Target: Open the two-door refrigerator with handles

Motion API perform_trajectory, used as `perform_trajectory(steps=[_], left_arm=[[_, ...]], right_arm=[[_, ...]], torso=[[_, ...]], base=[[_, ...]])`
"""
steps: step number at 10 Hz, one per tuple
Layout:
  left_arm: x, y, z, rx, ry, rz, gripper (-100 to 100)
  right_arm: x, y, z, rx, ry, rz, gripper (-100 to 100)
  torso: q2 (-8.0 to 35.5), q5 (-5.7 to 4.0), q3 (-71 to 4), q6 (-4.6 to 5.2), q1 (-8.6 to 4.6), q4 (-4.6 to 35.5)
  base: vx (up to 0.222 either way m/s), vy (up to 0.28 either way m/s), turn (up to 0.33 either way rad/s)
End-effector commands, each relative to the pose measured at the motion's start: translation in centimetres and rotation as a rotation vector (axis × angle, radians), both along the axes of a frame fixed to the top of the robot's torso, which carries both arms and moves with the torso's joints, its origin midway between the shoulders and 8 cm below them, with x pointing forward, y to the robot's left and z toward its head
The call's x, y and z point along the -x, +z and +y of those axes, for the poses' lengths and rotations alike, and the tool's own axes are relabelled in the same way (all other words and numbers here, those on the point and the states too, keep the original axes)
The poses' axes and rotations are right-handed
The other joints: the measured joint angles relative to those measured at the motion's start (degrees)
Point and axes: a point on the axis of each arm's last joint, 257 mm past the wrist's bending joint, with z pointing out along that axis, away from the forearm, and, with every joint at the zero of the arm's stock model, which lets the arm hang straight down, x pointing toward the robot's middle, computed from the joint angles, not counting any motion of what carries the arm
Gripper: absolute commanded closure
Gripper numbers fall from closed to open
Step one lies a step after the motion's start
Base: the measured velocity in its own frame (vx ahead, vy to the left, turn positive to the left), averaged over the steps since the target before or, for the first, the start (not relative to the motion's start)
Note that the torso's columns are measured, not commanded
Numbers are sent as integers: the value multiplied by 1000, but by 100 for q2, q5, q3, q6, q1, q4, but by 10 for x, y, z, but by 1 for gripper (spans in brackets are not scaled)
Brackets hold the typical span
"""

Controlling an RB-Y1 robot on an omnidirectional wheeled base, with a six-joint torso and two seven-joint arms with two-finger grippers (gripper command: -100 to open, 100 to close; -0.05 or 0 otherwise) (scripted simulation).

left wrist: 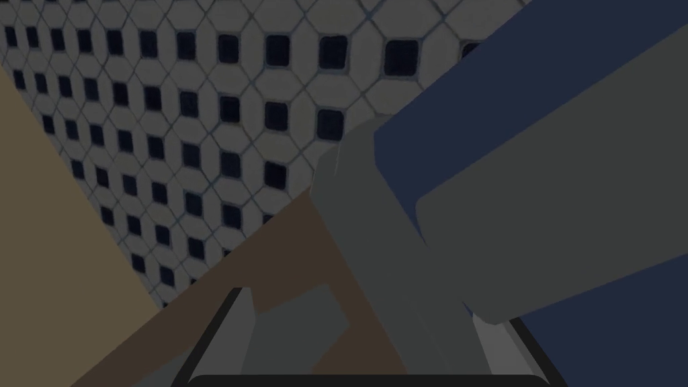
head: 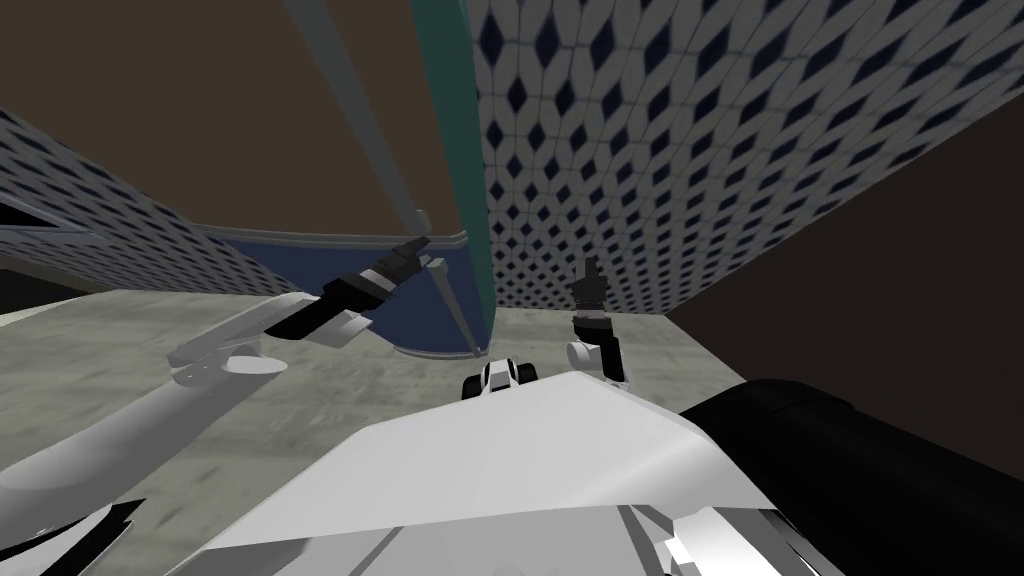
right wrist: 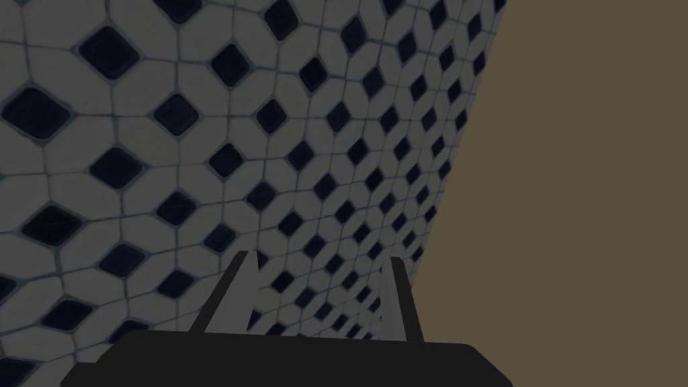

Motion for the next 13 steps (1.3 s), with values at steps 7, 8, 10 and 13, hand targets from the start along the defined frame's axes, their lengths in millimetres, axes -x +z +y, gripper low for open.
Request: perform_trajectory(steps=[7, 8, 10, 13], left_arm=[[-30, 27, 40, -167, 116, 11, -100], [-33, 32, 46, -187, 134, 9, -100], [-37, 42, 56, -219, 164, 6, -100], [-39, 48, 60, -236, 180, 3, -100]], right_arm=[[0, 0, 0, 0, 0, 0, 0], [0, 0, 0, 0, 0, 0, 0], [0, 0, 0, 0, 0, 0, 0], [0, 0, 0, 0, 0, 0, 0]], torso=[[7, 11, 9, -10, 19, -5], [2, 15, 7, -8, 32, -7], [3, 16, 7, -11, 32, -7], [9, 14, 11, -10, 28, -5]], base=[[-29, -92, 89], [-15, -64, 43], [-26, -72, 91], [-28, -54, 43]])
